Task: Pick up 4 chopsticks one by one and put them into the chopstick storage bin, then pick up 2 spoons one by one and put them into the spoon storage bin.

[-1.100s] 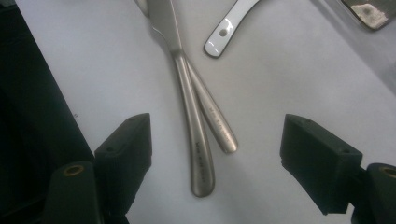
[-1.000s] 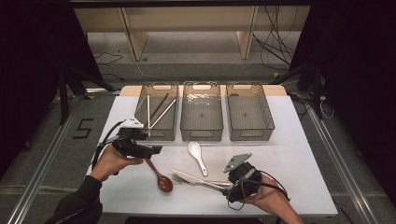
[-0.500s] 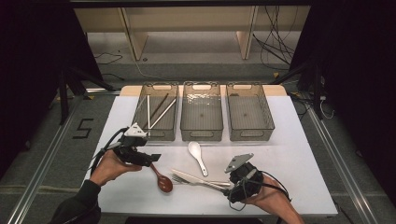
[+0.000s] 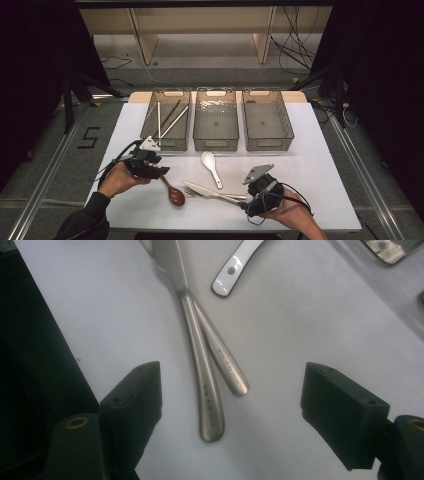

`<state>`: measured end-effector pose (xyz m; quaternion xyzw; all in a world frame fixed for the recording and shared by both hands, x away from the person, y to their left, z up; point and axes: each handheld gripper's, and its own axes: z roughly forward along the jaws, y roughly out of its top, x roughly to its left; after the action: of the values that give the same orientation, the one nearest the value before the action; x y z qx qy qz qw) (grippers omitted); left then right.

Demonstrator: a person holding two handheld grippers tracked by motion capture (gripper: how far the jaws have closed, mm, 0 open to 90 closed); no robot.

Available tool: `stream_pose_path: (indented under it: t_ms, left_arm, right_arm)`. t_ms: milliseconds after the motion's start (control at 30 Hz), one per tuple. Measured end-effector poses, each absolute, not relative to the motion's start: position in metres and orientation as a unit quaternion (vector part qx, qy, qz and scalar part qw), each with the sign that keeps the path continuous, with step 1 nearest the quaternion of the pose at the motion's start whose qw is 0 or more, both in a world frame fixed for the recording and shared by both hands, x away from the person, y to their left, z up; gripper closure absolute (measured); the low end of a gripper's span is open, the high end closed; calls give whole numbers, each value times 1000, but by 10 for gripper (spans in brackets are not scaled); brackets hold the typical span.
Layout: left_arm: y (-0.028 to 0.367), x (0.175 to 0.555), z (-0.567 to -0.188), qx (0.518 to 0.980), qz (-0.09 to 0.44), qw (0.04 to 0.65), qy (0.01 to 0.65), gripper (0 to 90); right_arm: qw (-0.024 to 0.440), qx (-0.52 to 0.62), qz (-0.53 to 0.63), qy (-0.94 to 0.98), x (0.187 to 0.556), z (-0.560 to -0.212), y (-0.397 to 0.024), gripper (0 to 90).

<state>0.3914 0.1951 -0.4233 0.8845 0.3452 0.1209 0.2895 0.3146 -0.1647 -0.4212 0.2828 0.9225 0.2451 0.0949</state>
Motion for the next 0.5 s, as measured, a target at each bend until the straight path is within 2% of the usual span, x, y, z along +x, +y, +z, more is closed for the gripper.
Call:
stream_pose_path:
  t_ms: [367, 500]
  left_arm:
    - [199, 405, -442, 886, 124, 262, 361, 883]
    - [198, 407, -448, 889, 119, 259, 359, 887]
  right_arm:
    - [96, 283, 244, 923, 314, -421, -166, 256]
    - [96, 284, 244, 922, 314, -421, -165, 256]
